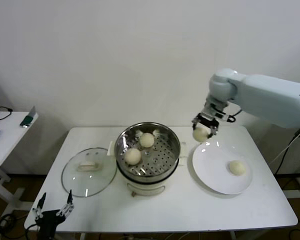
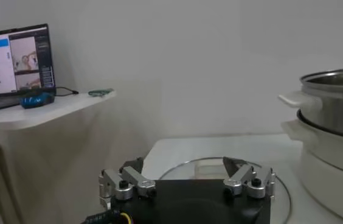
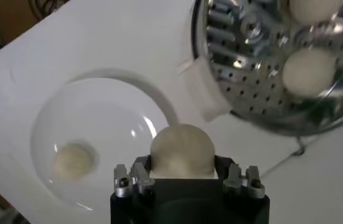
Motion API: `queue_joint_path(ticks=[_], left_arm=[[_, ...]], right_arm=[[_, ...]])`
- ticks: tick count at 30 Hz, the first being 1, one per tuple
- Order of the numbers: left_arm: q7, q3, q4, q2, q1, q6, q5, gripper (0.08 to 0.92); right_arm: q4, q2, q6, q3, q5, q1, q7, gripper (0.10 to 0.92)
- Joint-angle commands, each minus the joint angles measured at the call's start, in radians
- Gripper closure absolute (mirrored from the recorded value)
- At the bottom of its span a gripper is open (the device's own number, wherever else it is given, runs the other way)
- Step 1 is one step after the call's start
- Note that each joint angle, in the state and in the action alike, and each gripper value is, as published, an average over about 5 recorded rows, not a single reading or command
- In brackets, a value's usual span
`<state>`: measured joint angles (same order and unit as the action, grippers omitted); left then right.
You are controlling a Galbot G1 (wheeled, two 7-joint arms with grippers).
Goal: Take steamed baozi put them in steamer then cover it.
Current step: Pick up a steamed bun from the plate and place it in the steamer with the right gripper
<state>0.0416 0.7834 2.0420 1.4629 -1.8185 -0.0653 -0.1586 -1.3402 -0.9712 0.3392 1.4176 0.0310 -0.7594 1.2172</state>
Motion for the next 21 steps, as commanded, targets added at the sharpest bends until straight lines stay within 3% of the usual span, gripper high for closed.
queue_joint_path(ticks=[1, 10, 21], left_arm=[[0.0, 0.0, 0.002, -0.002, -0.003, -0.002, -0.004, 0.177], [0.002, 0.004, -0.009, -0.024, -0.02, -0.008, -0.025, 0.177], [0.003, 0.002, -0.03, -0.034, -0.012, -0.004, -0.029, 0.177]], right_arm=[[-0.078, -0.191, 0.139, -0.031, -0.008, -0.098, 0.029, 0.353], [-0.045, -0.346, 0.152, -0.069, -0.072, 0.046, 0.034, 0.347], [-0.018, -0.401, 0.18, -0.049, -0.155, 0.207, 0.026, 0.347]])
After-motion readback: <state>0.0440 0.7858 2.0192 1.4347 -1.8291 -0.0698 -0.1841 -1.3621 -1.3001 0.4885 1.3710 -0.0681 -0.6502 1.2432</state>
